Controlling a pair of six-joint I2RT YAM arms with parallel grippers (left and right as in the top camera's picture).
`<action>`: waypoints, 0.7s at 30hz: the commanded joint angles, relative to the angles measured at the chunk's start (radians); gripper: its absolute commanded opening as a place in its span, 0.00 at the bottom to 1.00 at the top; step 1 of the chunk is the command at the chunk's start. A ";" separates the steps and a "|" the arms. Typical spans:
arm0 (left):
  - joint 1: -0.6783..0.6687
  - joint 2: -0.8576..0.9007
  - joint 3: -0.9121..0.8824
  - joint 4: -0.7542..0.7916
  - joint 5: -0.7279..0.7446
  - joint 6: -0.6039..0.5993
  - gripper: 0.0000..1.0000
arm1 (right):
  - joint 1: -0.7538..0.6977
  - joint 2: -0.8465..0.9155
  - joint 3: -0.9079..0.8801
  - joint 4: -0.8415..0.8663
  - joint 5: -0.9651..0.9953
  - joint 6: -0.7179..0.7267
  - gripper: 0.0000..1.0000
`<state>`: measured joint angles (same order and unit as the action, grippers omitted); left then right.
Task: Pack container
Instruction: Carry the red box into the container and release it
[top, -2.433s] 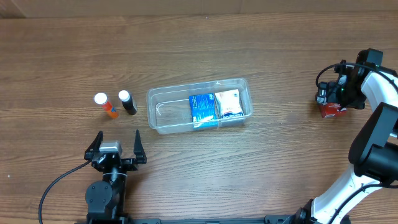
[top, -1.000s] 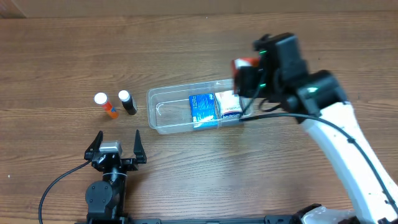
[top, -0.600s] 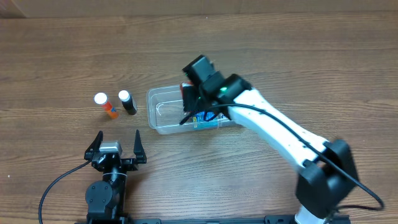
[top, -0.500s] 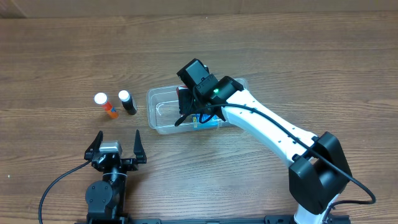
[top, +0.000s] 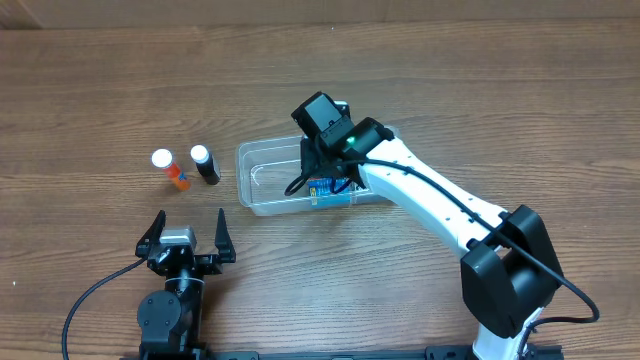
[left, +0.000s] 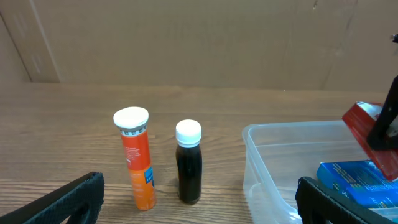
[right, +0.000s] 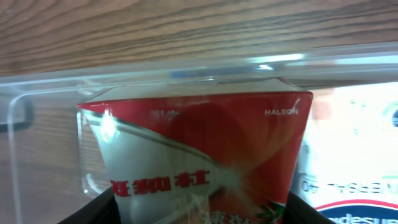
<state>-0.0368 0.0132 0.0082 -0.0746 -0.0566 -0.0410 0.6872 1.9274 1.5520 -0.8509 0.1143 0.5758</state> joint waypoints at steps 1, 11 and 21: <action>0.004 -0.007 -0.003 0.003 0.001 0.016 1.00 | -0.008 0.003 0.012 -0.005 0.032 0.004 0.59; 0.004 -0.007 -0.003 0.003 0.001 0.016 1.00 | -0.014 0.011 -0.015 -0.019 0.096 -0.003 0.60; 0.004 -0.007 -0.003 0.003 0.001 0.016 1.00 | -0.021 0.014 -0.061 0.012 0.034 -0.004 0.65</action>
<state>-0.0368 0.0132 0.0082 -0.0750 -0.0566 -0.0410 0.6697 1.9396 1.4960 -0.8490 0.1772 0.5720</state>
